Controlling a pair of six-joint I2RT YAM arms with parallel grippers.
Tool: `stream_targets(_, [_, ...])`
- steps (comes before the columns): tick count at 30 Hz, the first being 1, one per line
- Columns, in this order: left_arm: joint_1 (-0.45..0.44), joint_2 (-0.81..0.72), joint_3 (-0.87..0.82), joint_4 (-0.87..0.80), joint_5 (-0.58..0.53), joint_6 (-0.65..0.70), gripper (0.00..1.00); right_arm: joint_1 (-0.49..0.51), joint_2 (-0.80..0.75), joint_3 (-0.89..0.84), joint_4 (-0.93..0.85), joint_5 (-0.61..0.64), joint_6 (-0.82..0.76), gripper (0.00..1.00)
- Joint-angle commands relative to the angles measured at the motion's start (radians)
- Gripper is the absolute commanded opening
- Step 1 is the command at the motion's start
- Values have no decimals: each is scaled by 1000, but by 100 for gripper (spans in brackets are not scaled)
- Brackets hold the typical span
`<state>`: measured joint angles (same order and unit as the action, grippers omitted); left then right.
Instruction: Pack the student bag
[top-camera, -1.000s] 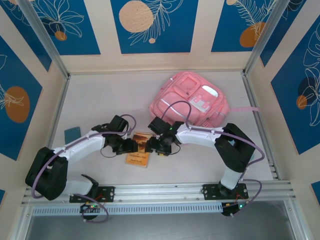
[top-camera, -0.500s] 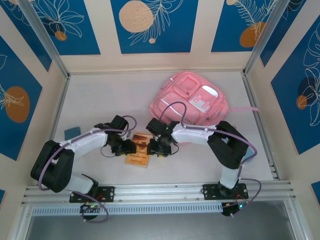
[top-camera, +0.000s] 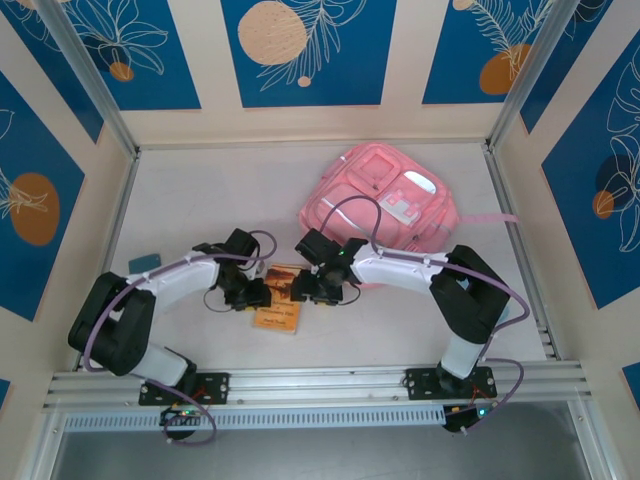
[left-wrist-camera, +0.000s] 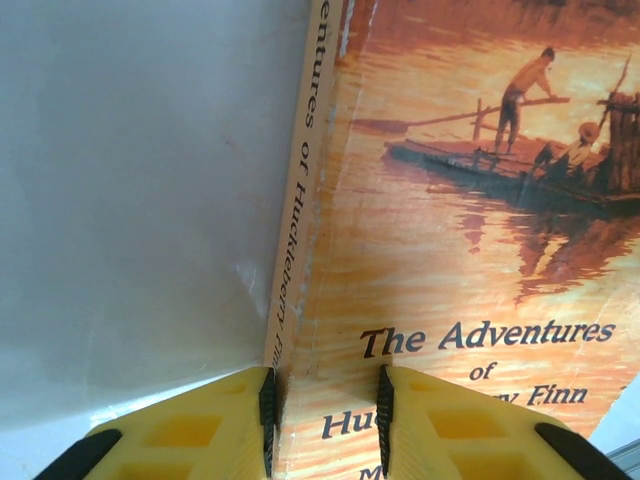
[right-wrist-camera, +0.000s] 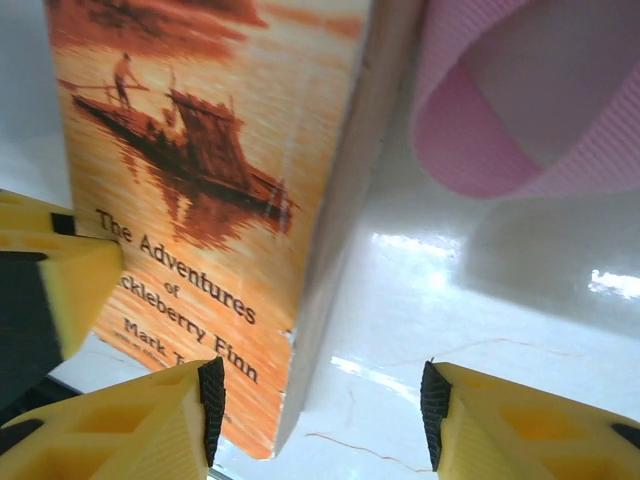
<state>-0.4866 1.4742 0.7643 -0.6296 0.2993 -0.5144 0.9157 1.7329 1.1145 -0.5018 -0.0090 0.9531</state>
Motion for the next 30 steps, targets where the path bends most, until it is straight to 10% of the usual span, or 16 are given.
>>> stream_targets(1, [-3,33,0,-24,-63,11,31,-5,2,-9,27,-27,31,57])
stream_targets(30, [-9,42,-31,31,-31,-26,21,-14,98,121,46,-170,12,14])
